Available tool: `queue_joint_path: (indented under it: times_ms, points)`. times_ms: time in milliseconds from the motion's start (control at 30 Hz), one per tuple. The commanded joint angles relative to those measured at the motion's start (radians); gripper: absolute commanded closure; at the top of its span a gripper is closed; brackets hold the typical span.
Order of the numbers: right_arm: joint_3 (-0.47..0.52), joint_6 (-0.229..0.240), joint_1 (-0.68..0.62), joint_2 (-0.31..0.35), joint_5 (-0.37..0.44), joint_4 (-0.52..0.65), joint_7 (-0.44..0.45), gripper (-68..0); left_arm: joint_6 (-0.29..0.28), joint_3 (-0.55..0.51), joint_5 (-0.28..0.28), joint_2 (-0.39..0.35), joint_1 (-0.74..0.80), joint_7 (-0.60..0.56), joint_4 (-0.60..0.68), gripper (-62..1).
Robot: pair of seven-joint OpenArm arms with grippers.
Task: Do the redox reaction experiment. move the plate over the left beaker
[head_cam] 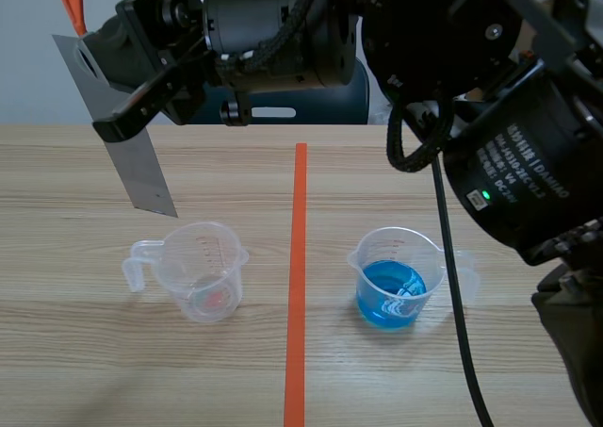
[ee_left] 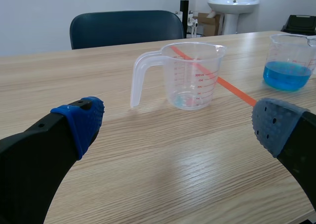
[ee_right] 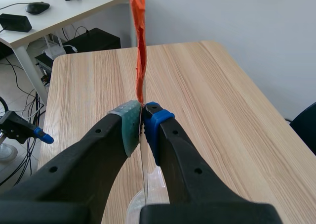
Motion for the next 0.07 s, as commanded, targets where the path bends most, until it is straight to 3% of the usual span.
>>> queue_joint_path:
  times_ms: [0,33]
  points:
    - [0.008,-0.001,0.011,0.000,0.006,0.011,0.026,-0.6,0.001,-0.003,-0.007,-0.009,0.010,-0.013,0.013,-62.3]
    - [0.008,-0.001,0.011,0.000,0.006,0.011,0.026,-0.6,0.001,-0.003,-0.007,-0.009,0.010,-0.013,0.013,-62.3]
